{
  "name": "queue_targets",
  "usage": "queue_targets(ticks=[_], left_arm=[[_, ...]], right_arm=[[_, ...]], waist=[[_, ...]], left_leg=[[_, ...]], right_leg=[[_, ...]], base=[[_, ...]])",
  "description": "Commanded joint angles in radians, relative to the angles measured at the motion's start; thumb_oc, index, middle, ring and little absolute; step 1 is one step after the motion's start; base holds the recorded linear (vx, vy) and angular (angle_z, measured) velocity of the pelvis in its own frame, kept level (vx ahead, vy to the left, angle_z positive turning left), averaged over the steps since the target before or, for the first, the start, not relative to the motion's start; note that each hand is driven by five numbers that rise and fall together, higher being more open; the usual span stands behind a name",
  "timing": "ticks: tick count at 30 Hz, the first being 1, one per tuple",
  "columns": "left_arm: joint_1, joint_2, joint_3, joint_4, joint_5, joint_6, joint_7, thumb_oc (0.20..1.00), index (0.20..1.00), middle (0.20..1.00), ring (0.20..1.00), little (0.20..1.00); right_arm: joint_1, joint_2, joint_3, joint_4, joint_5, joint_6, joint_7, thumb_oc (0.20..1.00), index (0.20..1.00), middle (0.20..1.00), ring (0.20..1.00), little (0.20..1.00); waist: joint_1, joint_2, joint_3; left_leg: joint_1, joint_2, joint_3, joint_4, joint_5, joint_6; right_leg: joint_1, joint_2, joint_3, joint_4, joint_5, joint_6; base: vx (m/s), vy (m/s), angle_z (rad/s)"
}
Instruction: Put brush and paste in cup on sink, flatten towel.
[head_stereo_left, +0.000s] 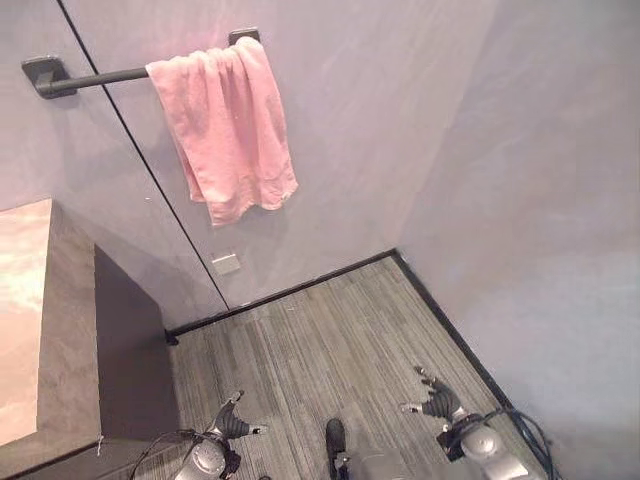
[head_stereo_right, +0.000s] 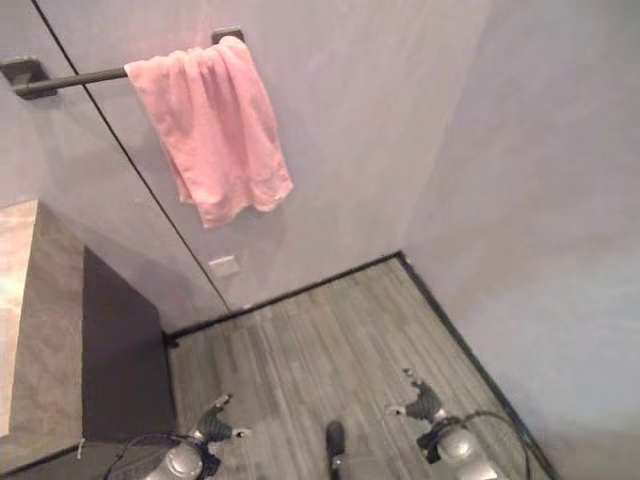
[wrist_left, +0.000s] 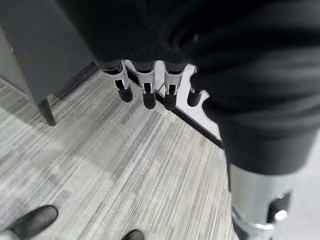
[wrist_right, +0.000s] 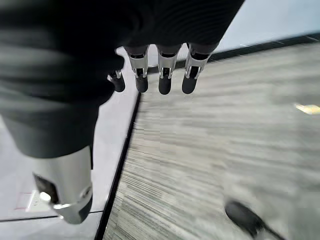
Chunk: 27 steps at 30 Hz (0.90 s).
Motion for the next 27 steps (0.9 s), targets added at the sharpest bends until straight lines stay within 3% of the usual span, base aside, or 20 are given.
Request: queue_targets(ticks=[1, 2, 3, 4, 7, 9, 10, 11, 14, 19, 21, 22, 23, 25, 27], left_arm=[[-0.041, 0.033, 0.022, -0.034, -0.035, -0.015, 0.013, 1.000, 1.000, 1.000, 1.000, 1.000], [-0.041, 0.033, 0.022, -0.034, -0.035, -0.015, 0.013, 1.000, 1.000, 1.000, 1.000, 1.000], [-0.061, 0.032, 0.014, -0.041, -0.039, -0.010, 0.012, 1.000, 1.000, 1.000, 1.000, 1.000], [-0.067, 0.034, 0.012, -0.041, -0.039, -0.012, 0.014, 1.000, 1.000, 1.000, 1.000, 1.000], [-0.070, 0.035, 0.018, -0.032, -0.041, -0.015, 0.021, 1.000, 1.000, 1.000, 1.000, 1.000], [-0.059, 0.034, 0.035, -0.023, -0.042, -0.015, 0.028, 1.000, 1.000, 1.000, 1.000, 1.000], [-0.059, 0.034, 0.035, -0.023, -0.042, -0.015, 0.028, 1.000, 1.000, 1.000, 1.000, 1.000], [-0.050, 0.036, 0.047, -0.008, -0.040, -0.014, 0.033, 1.000, 1.000, 1.000, 1.000, 1.000], [-0.032, 0.038, 0.059, -0.006, -0.044, -0.012, 0.032, 1.000, 1.000, 1.000, 1.000, 1.000], [-0.034, 0.050, 0.066, 0.000, -0.058, -0.014, 0.034, 1.000, 1.000, 1.000, 1.000, 1.000], [-0.045, 0.056, 0.064, -0.004, -0.056, -0.014, 0.034, 1.000, 1.000, 1.000, 1.000, 1.000], [-0.046, 0.056, 0.064, -0.004, -0.056, -0.014, 0.034, 1.000, 1.000, 1.000, 1.000, 1.000], [-0.050, 0.060, 0.066, -0.010, -0.059, -0.014, 0.035, 1.000, 1.000, 1.000, 1.000, 1.000], [-0.049, 0.063, 0.064, -0.017, -0.063, -0.013, 0.031, 1.000, 1.000, 1.000, 1.000, 1.000], [-0.044, 0.070, 0.054, -0.037, -0.052, -0.010, 0.023, 1.000, 1.000, 1.000, 1.000, 1.000]], right_arm=[[0.068, -0.046, -0.023, -0.104, -0.020, -0.044, -0.012, 1.000, 1.000, 1.000, 1.000, 1.000], [0.068, -0.046, -0.023, -0.104, -0.020, -0.044, -0.012, 1.000, 1.000, 1.000, 1.000, 1.000], [0.074, -0.054, -0.033, -0.108, -0.025, -0.038, -0.025, 1.000, 1.000, 1.000, 1.000, 1.000], [0.076, -0.054, -0.032, -0.102, -0.027, -0.035, -0.027, 1.000, 1.000, 1.000, 1.000, 1.000], [0.085, -0.053, -0.027, -0.092, -0.041, -0.032, -0.026, 1.000, 1.000, 1.000, 1.000, 1.000], [0.089, -0.050, -0.012, -0.075, -0.055, -0.033, -0.027, 1.000, 1.000, 1.000, 1.000, 1.000], [0.089, -0.050, -0.012, -0.075, -0.055, -0.033, -0.028, 1.000, 1.000, 1.000, 1.000, 1.000], [0.079, -0.048, 0.005, -0.058, -0.067, -0.035, -0.028, 1.000, 1.000, 1.000, 1.000, 1.000], [0.073, -0.036, 0.022, -0.051, -0.086, -0.028, -0.019, 1.000, 1.000, 1.000, 1.000, 1.000], [0.060, -0.009, 0.016, -0.034, -0.070, -0.025, -0.015, 1.000, 1.000, 1.000, 1.000, 1.000], [0.039, 0.009, 0.029, -0.028, -0.078, -0.022, -0.013, 1.000, 1.000, 1.000, 1.000, 1.000], [0.038, 0.009, 0.030, -0.027, -0.078, -0.022, -0.013, 1.000, 1.000, 1.000, 1.000, 1.000], [0.029, 0.018, 0.042, -0.031, -0.083, -0.022, -0.009, 1.000, 1.000, 1.000, 1.000, 1.000], [0.024, 0.020, 0.053, -0.031, -0.094, -0.018, -0.004, 1.000, 1.000, 1.000, 1.000, 1.000], [0.022, 0.022, 0.051, -0.044, -0.092, -0.017, -0.006, 1.000, 1.000, 1.000, 1.000, 1.000]], waist=[[-0.045, -0.003, 0.014], [-0.045, -0.003, 0.014], [-0.061, -0.011, 0.035], [-0.060, -0.011, 0.039], [-0.053, -0.003, 0.032], [-0.035, 0.001, 0.028], [-0.034, 0.000, 0.029], [-0.020, 0.008, 0.027], [-0.010, 0.017, 0.005], [-0.004, 0.001, -0.002], [0.000, -0.008, -0.002], [0.001, -0.009, -0.002], [0.004, -0.012, -0.004], [0.008, -0.011, -0.007], [0.007, 0.000, -0.004]], left_leg=[[-0.043, -0.086, 0.141, -0.005, 0.109, 0.018], [-0.043, -0.086, 0.141, -0.005, 0.109, 0.018], [-0.102, -0.035, 0.284, 0.009, 0.120, 0.016], [-0.124, -0.028, 0.312, -0.006, 0.121, 0.017], [-0.203, -0.002, 0.324, -0.077, 0.186, 0.006], [-0.262, 0.057, 0.358, -0.180, 0.282, -0.027], [-0.258, 0.056, 0.359, -0.185, 0.284, -0.027], [-0.266, 0.081, 0.350, -0.205, 0.320, -0.043], [-0.244, 0.065, 0.323, -0.190, 0.305, -0.026], [-0.250, 0.018, 0.346, -0.105, 0.253, 0.009], [-0.243, -0.012, 0.373, -0.087, 0.216, 0.035], [-0.244, -0.013, 0.374, -0.087, 0.215, 0.035], [-0.229, -0.030, 0.384, -0.092, 0.200, 0.047], [-0.208, -0.048, 0.386, -0.098, 0.183, 0.060], [-0.167, -0.065, 0.386, -0.113, 0.161, 0.084]], right_leg=[[0.042, -0.060, 0.015, 0.054, -0.007, 0.090], [0.042, -0.060, 0.015, 0.054, -0.007, 0.090], [0.063, -0.091, -0.032, 0.050, -0.017, 0.093], [0.072, -0.100, -0.046, 0.044, -0.022, 0.095], [0.103, -0.114, -0.063, 0.015, -0.028, 0.102], [0.156, -0.128, -0.056, -0.012, -0.039, 0.110], [0.158, -0.129, -0.055, -0.013, -0.039, 0.110], [0.185, -0.123, -0.037, -0.015, -0.055, 0.111], [0.226, -0.130, 0.003, -0.004, -0.092, 0.119], [0.212, -0.176, 0.062, 0.072, -0.063, 0.137], [0.181, -0.207, 0.068, 0.130, 0.008, 0.157], [0.180, -0.208, 0.070, 0.130, 0.008, 0.157], [0.167, -0.225, 0.073, 0.153, 0.074, 0.166], [0.163, -0.238, 0.075, 0.186, 0.122, 0.173], [0.122, -0.247, 0.065, 0.298, 0.189, 0.176]], base=[[0.15, -0.119, 1.20], [0.10, -0.101, 1.48], [0.03, -0.031, 1.54], [0.12, 0.004, 1.37], [0.15, 0.060, 0.98], [0.33, 0.166, 0.31], [0.40, 0.213, 0.52], [0.20, 0.111, 0.46], [0.39, 0.241, -0.77], [0.20, 0.202, -0.73], [0.19, 0.260, -0.86], [0.18, 0.241, -0.62], [0.15, 0.169, -0.20], [0.21, 0.237, 0.01], [0.18, 0.262, 0.02]])
